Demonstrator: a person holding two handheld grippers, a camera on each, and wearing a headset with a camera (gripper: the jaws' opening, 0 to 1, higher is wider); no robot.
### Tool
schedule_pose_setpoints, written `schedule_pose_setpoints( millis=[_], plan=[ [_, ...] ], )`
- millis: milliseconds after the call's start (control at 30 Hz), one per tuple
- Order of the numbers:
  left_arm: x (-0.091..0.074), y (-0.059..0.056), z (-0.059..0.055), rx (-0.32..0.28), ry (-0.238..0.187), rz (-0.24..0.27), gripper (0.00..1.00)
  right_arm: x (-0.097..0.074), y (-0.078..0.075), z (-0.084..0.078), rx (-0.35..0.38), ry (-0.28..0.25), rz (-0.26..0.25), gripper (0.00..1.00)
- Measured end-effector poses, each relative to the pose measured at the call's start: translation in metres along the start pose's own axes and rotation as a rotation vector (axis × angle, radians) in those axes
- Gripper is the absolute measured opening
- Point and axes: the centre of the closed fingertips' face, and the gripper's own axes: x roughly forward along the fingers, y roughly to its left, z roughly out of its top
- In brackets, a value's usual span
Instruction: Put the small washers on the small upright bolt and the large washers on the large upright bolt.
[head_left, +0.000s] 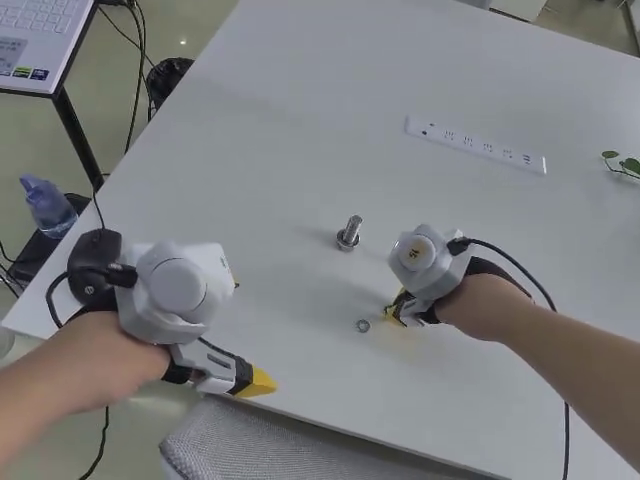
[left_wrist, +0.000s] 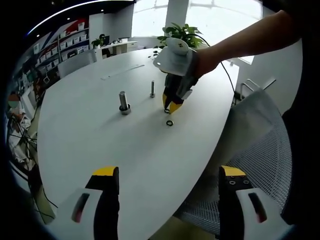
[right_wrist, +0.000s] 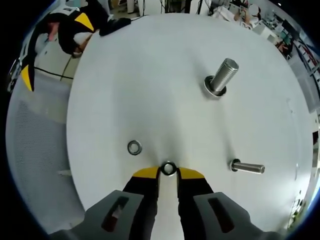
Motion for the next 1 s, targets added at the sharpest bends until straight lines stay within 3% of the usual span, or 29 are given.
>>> schedule_pose_setpoints(
  millis=[167,633,1000],
  plan=[
    [0.0001,0.0006,-0.0008,-0.006,-0.001,0.003,0.81,0.0000,0.0005,0.0000,0.009,0.003,-0.004,0.15],
    [-0.0034,-0.0011,-0.0021,-0.013,0.003,0.010,0.80,0.0005,0.0008,0.0003,0.008,0.088,-0.002,0.13],
    [-0.0057,0.0019,-0.0042,-0.025,0.004,0.030,0.80,-0.0007,0.0011,0.0002,0.044,0.058,0.021,0.12]
  ],
)
